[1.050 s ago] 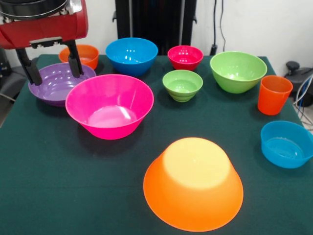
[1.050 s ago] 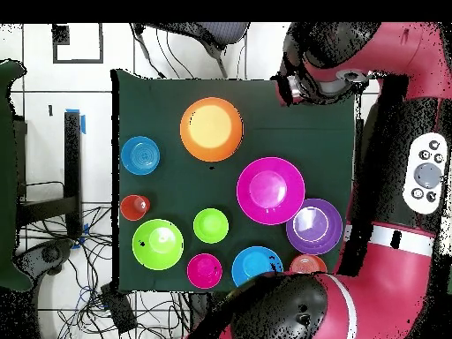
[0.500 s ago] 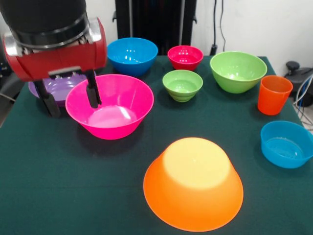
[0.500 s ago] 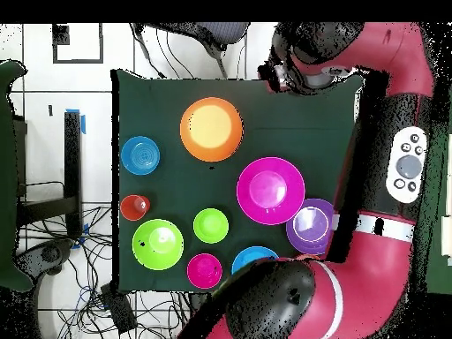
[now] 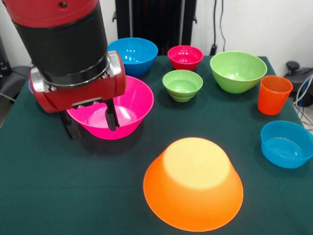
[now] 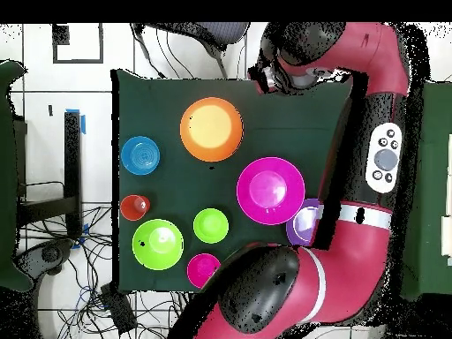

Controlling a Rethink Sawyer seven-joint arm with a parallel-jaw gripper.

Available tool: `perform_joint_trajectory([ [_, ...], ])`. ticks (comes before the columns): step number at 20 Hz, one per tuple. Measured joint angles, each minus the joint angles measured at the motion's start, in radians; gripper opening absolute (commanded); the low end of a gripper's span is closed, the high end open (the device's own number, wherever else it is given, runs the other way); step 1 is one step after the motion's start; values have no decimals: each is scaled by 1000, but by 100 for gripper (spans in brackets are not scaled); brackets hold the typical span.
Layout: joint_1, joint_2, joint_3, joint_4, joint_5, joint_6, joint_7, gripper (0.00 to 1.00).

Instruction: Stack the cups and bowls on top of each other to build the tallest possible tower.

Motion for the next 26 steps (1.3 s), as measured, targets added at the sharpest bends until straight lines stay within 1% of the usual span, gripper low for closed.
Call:
perform_joint_trajectory([
  [9,26,3,-7,0,0,-9,0,100],
  [16,93,3,-8,0,2,-43,0,100],
  [21,123,3,-8,0,16,-68,3,100],
  [26,167,5,-11,-2,31,-118,33,100],
])
